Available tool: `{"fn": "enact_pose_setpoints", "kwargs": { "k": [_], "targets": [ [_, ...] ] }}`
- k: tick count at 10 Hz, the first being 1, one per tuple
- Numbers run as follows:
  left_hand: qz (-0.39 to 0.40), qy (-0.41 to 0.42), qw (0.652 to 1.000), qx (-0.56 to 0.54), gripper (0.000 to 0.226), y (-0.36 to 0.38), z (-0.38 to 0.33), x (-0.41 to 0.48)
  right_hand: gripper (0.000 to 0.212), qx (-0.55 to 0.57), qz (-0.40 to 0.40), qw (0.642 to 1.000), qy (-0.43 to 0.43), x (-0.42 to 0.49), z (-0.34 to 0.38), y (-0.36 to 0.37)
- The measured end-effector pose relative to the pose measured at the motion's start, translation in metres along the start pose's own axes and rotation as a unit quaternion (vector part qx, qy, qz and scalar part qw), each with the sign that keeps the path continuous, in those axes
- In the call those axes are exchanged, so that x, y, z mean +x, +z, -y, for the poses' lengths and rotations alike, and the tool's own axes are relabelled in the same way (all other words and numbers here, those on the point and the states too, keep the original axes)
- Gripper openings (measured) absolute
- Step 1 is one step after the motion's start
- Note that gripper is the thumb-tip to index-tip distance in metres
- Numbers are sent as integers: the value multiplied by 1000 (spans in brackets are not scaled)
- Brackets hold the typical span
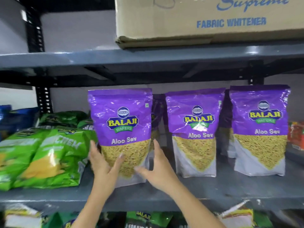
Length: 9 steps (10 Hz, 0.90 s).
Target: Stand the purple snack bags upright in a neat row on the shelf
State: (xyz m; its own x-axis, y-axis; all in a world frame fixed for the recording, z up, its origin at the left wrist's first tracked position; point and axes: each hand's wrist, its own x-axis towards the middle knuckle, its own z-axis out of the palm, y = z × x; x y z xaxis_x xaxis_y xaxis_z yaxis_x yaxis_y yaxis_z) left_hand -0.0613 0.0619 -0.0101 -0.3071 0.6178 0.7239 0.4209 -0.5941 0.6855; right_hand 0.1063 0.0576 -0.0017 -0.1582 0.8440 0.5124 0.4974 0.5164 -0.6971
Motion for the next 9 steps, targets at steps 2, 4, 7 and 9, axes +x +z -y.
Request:
{"fn": "enact_pose_setpoints", "kwargs": {
  "k": [2,4,7,9],
  "targets": [
    [125,-68,983,-119,91,1,20,10,72,81,-15,995,51,15,-10,18],
    [155,-75,975,-138,101,22,26,14,68,85,-48,993,61,16,-25,6],
    [148,-62,978,-130,100,28,34,14,76,54,-66,994,64,16,-32,9],
    [7,129,964,234,89,24,7,1,82,-111,-178,978,-4,-13,3,-14]
  ]
}}
